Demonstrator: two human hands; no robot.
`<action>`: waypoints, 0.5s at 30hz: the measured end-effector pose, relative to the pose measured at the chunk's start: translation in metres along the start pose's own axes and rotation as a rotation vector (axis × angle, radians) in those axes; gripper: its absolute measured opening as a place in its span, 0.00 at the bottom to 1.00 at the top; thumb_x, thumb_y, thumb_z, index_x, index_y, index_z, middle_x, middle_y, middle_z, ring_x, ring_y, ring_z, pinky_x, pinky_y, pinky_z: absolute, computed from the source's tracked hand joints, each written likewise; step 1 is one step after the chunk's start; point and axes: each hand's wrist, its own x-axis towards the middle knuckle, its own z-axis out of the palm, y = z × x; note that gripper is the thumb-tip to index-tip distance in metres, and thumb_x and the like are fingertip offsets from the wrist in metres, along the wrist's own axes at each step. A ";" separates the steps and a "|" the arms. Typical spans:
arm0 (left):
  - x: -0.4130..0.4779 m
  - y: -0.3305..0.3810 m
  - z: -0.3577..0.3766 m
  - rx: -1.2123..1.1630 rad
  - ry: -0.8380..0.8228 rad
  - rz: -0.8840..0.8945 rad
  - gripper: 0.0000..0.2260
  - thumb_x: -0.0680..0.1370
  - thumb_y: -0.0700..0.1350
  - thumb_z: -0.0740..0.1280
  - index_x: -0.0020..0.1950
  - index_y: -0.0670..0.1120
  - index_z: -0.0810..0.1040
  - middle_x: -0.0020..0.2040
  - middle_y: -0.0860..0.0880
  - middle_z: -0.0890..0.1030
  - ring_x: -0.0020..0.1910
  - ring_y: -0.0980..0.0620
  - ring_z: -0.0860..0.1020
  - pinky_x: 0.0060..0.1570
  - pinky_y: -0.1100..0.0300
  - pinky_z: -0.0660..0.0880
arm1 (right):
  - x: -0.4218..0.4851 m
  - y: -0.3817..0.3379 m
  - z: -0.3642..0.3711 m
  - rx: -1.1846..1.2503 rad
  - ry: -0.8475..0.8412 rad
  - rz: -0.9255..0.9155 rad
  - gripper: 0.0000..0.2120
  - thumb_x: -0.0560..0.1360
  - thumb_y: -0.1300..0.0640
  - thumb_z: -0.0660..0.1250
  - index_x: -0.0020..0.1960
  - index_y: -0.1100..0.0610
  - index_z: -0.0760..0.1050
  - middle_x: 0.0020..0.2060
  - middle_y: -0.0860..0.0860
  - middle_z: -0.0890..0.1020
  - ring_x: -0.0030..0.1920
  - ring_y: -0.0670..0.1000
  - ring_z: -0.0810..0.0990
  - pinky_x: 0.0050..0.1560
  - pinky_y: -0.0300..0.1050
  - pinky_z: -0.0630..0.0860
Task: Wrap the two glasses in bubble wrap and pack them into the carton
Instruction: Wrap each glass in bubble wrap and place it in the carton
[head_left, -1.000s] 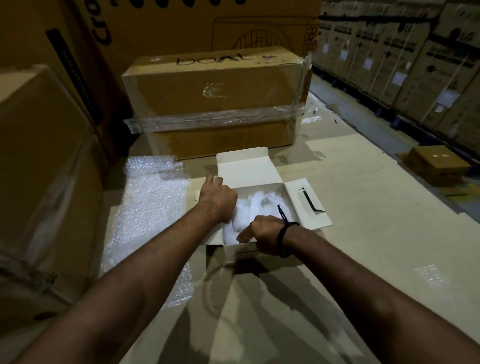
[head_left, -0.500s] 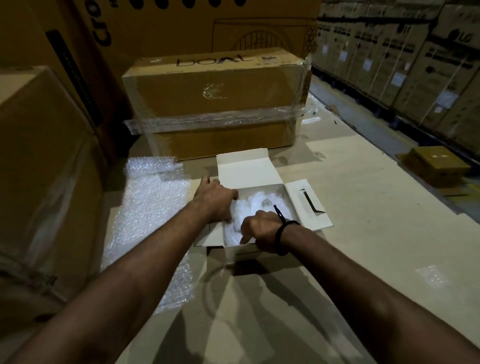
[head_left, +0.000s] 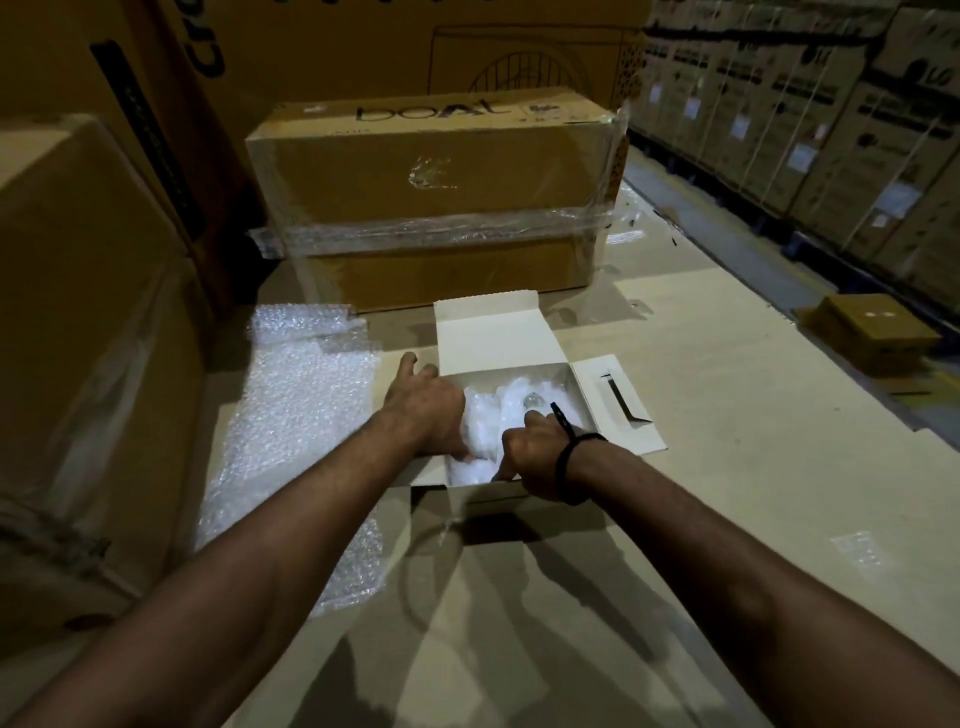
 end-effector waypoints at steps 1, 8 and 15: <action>0.000 0.002 0.001 0.000 -0.004 -0.004 0.28 0.66 0.72 0.68 0.51 0.50 0.80 0.56 0.50 0.81 0.64 0.46 0.70 0.69 0.38 0.51 | 0.000 0.000 -0.002 0.014 -0.004 -0.006 0.24 0.76 0.65 0.57 0.63 0.42 0.75 0.56 0.48 0.76 0.57 0.56 0.71 0.50 0.48 0.62; -0.011 -0.010 0.002 -0.162 -0.018 0.016 0.29 0.65 0.77 0.62 0.41 0.53 0.83 0.65 0.53 0.77 0.72 0.46 0.63 0.68 0.37 0.47 | -0.007 0.057 -0.008 0.353 0.298 0.192 0.12 0.72 0.48 0.70 0.56 0.44 0.79 0.59 0.46 0.78 0.59 0.50 0.75 0.59 0.49 0.72; -0.016 0.020 0.010 0.021 -0.058 -0.044 0.34 0.66 0.77 0.60 0.57 0.53 0.81 0.71 0.48 0.72 0.74 0.40 0.58 0.70 0.35 0.46 | 0.036 0.056 -0.005 0.276 0.158 0.238 0.28 0.63 0.33 0.71 0.58 0.45 0.75 0.58 0.47 0.79 0.61 0.52 0.72 0.60 0.49 0.69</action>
